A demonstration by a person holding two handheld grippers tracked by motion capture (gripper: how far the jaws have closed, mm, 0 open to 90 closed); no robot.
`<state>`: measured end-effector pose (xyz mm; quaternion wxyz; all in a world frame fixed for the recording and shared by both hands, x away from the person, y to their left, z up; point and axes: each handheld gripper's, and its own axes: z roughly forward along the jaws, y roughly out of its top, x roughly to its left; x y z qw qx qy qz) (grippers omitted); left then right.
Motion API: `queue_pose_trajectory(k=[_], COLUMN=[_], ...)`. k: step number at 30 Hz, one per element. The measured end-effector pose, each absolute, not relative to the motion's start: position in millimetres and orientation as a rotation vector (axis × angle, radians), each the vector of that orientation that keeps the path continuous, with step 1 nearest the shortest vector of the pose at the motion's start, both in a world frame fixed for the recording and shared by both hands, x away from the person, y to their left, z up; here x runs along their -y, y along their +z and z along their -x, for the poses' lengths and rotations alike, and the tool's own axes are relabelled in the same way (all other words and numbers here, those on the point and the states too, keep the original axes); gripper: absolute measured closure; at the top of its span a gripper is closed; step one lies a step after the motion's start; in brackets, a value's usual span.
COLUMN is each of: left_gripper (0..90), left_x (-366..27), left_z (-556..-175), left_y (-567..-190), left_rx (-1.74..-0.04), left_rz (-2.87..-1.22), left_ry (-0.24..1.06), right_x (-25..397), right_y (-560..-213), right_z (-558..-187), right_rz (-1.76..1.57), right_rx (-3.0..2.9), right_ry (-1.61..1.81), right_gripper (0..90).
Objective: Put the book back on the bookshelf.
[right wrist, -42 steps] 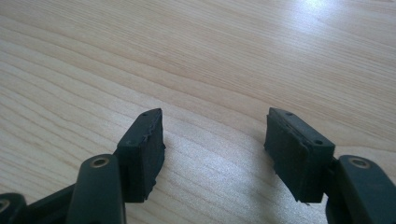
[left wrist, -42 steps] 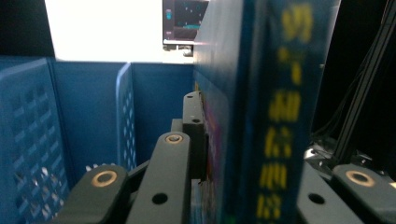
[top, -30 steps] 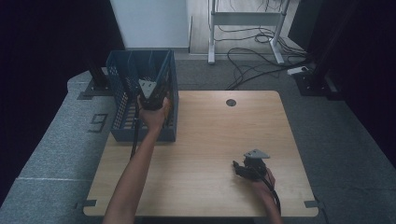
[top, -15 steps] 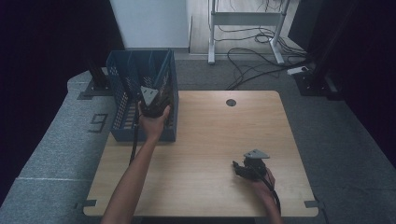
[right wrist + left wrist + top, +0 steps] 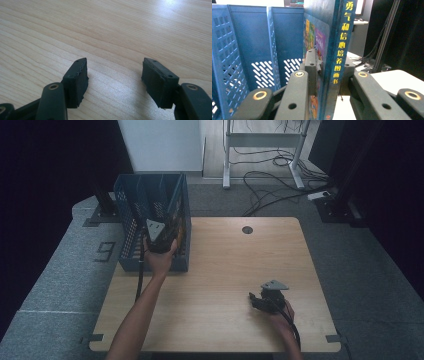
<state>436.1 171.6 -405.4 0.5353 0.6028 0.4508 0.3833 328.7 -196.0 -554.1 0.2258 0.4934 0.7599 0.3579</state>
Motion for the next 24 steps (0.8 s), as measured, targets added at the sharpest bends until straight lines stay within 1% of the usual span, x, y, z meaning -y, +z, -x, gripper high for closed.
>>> queue_pose_trajectory(k=[6,9,11,12,13,15,17,22,24], left_gripper=[72.8,70.0,65.8,65.8,63.7,55.7,54.4,43.1,41.3], left_x=[-160,-156,-153,-153,-153,-155,-157,-162,-164], left_z=[-439,-439,-440,-440,-440,-440,-439,-439,-439], left_y=[-405,-405,-405,-406,-406,-407,-406,-407,-408], left_rx=[-1.053,-1.039,-1.035,-1.037,-1.040,-1.041,-1.041,-1.050,-1.049], left_rz=[-1.463,-1.475,-1.482,-1.486,-1.491,-1.496,-1.496,-1.541,-1.548], left_ry=[0.932,0.939,0.933,0.928,0.929,0.930,0.927,0.873,0.859], right_x=[196,196,196,196,196,196,196,196,196], right_y=[-554,-554,-554,-554,-554,-554,-554,-554,-554], right_z=[-329,-329,-329,-329,-329,-329,-329,-329,-329], right_rz=[-1.361,-1.362,-1.362,-1.362,-1.362,-1.362,-1.362,-1.361,-1.361], right_rx=[-2.095,-2.095,-2.094,-2.094,-2.094,-2.095,-2.096,-2.096,-2.096], right_ry=[0.987,0.988,0.987,0.987,0.988,0.988,0.988,0.987,0.987], right_gripper=[36.8,36.8,36.8,36.8,36.8,36.8,36.8,36.8,36.8])
